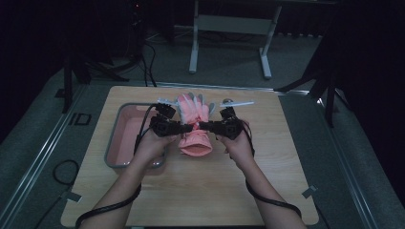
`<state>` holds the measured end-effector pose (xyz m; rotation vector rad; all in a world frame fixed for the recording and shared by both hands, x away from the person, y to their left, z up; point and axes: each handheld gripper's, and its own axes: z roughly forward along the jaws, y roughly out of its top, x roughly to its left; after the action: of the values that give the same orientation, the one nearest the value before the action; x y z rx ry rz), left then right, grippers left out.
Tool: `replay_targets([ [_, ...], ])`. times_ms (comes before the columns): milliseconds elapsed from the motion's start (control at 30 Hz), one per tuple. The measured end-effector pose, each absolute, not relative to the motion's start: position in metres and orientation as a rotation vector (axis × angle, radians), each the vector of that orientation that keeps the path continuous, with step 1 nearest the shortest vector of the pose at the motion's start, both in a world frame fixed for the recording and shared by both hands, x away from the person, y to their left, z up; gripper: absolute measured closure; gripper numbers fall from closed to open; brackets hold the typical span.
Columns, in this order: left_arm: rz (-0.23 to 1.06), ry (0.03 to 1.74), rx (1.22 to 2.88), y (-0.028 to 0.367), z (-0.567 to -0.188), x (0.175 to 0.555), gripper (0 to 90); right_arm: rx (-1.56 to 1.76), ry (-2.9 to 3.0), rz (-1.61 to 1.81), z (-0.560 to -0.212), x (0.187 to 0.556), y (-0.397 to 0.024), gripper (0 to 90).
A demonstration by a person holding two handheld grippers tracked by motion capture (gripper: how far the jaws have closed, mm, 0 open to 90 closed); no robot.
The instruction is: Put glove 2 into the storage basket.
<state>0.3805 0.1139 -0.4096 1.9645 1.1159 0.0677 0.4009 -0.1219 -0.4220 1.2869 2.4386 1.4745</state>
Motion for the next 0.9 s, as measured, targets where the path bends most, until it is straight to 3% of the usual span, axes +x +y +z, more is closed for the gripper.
replay_targets([
  [500, 0.140, 1.184, 1.963, 0.186, -0.386, 0.368, 68.9, 1.206, 2.488, 1.531, -0.407, 0.404, -0.047, 77.3],
  [900, 0.153, 1.246, 1.999, 0.241, -0.386, 0.373, 68.9, 1.215, 2.504, 1.593, -0.417, 0.412, 0.015, 77.3],
])
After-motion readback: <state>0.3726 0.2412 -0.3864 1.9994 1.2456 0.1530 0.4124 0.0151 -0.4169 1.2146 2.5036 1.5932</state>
